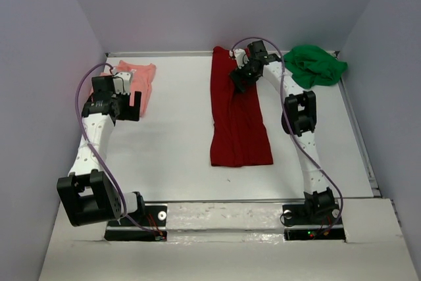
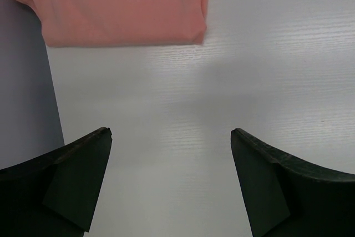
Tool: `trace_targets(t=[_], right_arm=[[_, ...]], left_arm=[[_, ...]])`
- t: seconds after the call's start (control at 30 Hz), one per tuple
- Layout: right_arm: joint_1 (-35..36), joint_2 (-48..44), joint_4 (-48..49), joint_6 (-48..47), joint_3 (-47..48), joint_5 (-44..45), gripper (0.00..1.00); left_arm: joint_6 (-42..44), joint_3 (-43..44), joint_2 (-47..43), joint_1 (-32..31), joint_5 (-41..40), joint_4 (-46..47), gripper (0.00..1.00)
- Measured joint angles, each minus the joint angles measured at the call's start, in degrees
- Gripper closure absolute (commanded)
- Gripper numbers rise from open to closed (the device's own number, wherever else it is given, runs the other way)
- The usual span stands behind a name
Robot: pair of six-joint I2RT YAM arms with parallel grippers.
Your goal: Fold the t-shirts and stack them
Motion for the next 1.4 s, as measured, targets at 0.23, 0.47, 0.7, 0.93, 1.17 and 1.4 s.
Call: trace_targets(t=[0.23, 0.47, 0.7, 0.93, 1.17, 1.4], right_arm=[[0.0, -0.4, 0.2, 0.6, -0.5, 0.9, 0.0], [0.0, -13.4, -1.4, 1.3, -17.3, 2.0, 0.0], [0.0, -33.6, -2.9, 3.3, -28.5, 2.1, 0.0], [0.0, -51.4, -2.9, 4.4, -45.8, -4.0, 0.01], [0.0, -53.9, -6.3, 4.2, -65.3, -7.1, 0.05], [0.0, -63.0, -9.0, 4.7, -73.5, -7.3, 0.06]], left_arm=[[0.0, 0.0, 0.1, 0.2, 0.5, -0.1, 0.01], [0.0, 0.0, -1.6, 0.3, 4.0, -1.2, 0.01], [1.0, 0.2, -5.3, 0.2, 12.5, -2.5, 0.01], [3.6, -0.3, -6.2, -5.3, 18.7, -4.4, 0.01], [6.3, -1.0, -6.1, -16.7, 21.0, -6.2, 0.04], [7.8, -1.0, -0.7, -26.6, 19.7, -7.5, 0.23]])
